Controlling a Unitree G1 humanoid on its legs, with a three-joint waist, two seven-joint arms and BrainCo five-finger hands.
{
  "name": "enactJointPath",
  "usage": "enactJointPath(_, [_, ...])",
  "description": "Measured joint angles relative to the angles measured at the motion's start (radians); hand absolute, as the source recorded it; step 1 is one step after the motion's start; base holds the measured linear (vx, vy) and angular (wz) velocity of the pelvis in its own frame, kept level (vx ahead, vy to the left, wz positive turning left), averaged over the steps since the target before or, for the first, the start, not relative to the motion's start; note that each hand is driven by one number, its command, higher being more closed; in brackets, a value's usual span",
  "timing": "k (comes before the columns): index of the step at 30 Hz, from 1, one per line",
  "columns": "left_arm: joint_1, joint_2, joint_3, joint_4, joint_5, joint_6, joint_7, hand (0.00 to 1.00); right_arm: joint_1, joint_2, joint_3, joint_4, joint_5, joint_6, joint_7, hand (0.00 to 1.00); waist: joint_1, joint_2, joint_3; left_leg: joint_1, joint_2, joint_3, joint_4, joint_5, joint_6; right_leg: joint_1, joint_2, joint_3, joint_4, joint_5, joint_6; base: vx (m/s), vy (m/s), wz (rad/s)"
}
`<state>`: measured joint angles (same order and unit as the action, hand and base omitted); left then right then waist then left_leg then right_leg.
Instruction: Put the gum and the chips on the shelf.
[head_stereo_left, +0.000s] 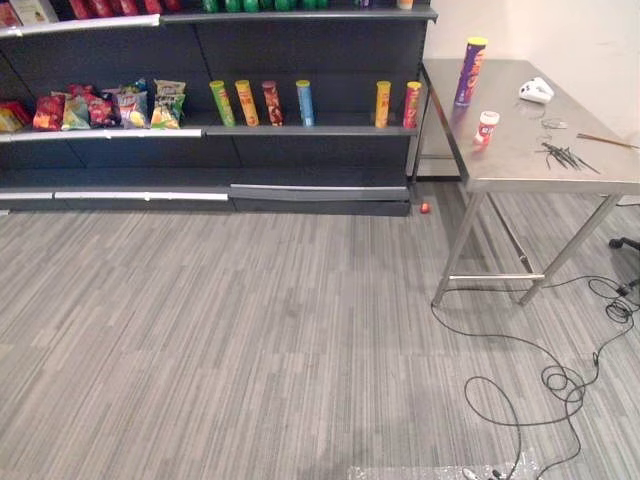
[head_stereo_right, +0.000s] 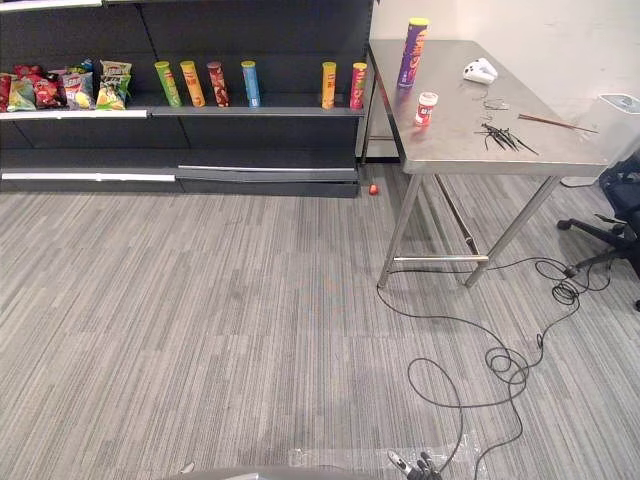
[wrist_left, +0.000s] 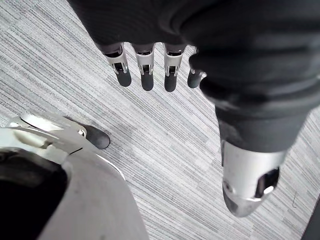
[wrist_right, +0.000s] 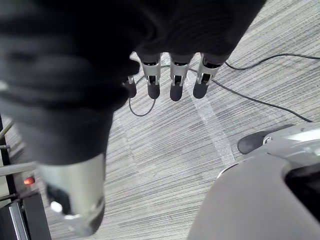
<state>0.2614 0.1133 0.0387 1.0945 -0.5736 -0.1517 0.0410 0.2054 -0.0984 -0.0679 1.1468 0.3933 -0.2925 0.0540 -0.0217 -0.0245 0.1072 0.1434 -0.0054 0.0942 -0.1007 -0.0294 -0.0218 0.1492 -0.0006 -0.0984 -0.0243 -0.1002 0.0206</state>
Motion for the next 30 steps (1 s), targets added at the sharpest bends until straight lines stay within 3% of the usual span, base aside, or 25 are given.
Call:
enactJointPath(5, [-0.002,0.000,0.000,0.000,-0.001,-0.002,0.002,0.00,-0.012,-0.001,0.008,0.000,-0.001,0.017,-0.002,0.00,0.000,-0.002,0.008,0.014,-0.001,0.000,-0.001,0.000,0.000,0.016,-0.001,-0.004,-0.002,0.000,0.000,-0.01,-0.004,0.00])
enactJointPath(8, [-0.001,0.001,0.000,0.000,-0.007,0.000,0.003,0.00,-0.016,-0.005,0.007,-0.001,0.002,0.072,-0.001,0.00,0.001,-0.003,0.008,0.018,0.000,-0.002,-0.001,0.001,0.001,0.019,-0.001,-0.007,0.001,0.000,0.000,-0.06,-0.022,0.02])
enactJointPath(10, [-0.001,0.001,0.000,0.000,-0.011,0.001,0.003,0.00,-0.016,-0.004,0.007,-0.002,0.004,0.070,-0.001,0.00,0.001,-0.003,0.008,0.018,0.000,-0.003,-0.001,0.001,0.002,0.019,-0.001,-0.008,0.003,0.000,0.000,-0.05,-0.019,0.03])
enactJointPath(14, [-0.001,0.001,0.001,0.000,-0.011,0.002,0.005,0.00,-0.014,-0.004,0.008,-0.001,-0.008,0.022,0.028,0.00,0.001,-0.004,0.009,0.017,-0.002,-0.014,-0.001,0.004,0.005,0.019,-0.003,-0.015,0.005,0.000,0.001,-0.03,-0.015,0.04])
enactJointPath(20, [-0.001,0.001,0.005,-0.001,-0.009,0.003,0.021,0.00,-0.016,-0.006,0.015,-0.001,-0.021,0.019,0.051,0.00,0.001,-0.008,0.013,0.017,-0.003,-0.029,0.004,0.004,0.005,0.024,-0.004,-0.033,0.012,-0.006,-0.004,0.00,-0.028,0.09])
enactJointPath(22, [-0.002,0.002,0.009,-0.009,-0.009,0.002,0.027,0.00,-0.021,-0.011,0.036,-0.008,-0.019,0.020,0.052,0.00,0.000,-0.013,0.025,0.009,-0.004,-0.046,0.018,0.002,0.002,0.002,-0.010,-0.046,0.065,-0.037,-0.007,-0.01,-0.042,0.18])
enactJointPath(26, [-0.003,-0.003,0.058,-0.069,-0.016,0.004,0.037,0.00,-0.031,-0.002,0.039,-0.032,-0.020,0.028,0.062,0.00,0.009,-0.032,0.079,-0.133,-0.011,-0.043,0.310,-0.093,-0.030,-0.063,-0.046,-0.070,0.217,-0.127,-0.021,-0.07,-0.019,0.25])
enactJointPath(27, [-0.003,-0.007,0.085,-0.081,-0.038,0.009,0.042,0.00,-0.027,0.005,0.039,-0.045,-0.019,0.032,0.064,0.00,0.021,-0.044,0.097,-0.213,-0.009,-0.018,0.465,-0.096,-0.034,-0.073,-0.055,-0.070,0.245,-0.148,-0.030,-0.09,-0.035,0.06])
enactJointPath(28, [-0.001,-0.024,0.110,-0.095,-0.061,0.012,0.048,0.00,-0.018,0.002,0.039,-0.063,-0.019,0.041,0.065,0.00,0.030,-0.040,0.108,-0.300,0.008,-0.003,0.628,-0.094,-0.034,-0.069,-0.055,-0.065,0.260,-0.156,-0.039,-0.05,-0.024,-0.01])
enactJointPath(30, [0.012,-0.048,0.130,-0.102,-0.113,0.010,0.058,0.00,-0.011,-0.004,0.039,-0.087,-0.019,0.043,0.065,0.00,0.037,-0.032,0.119,-0.362,0.048,0.026,0.756,-0.140,-0.024,-0.053,-0.053,-0.064,0.273,-0.166,-0.043,0.03,0.038,-0.08])
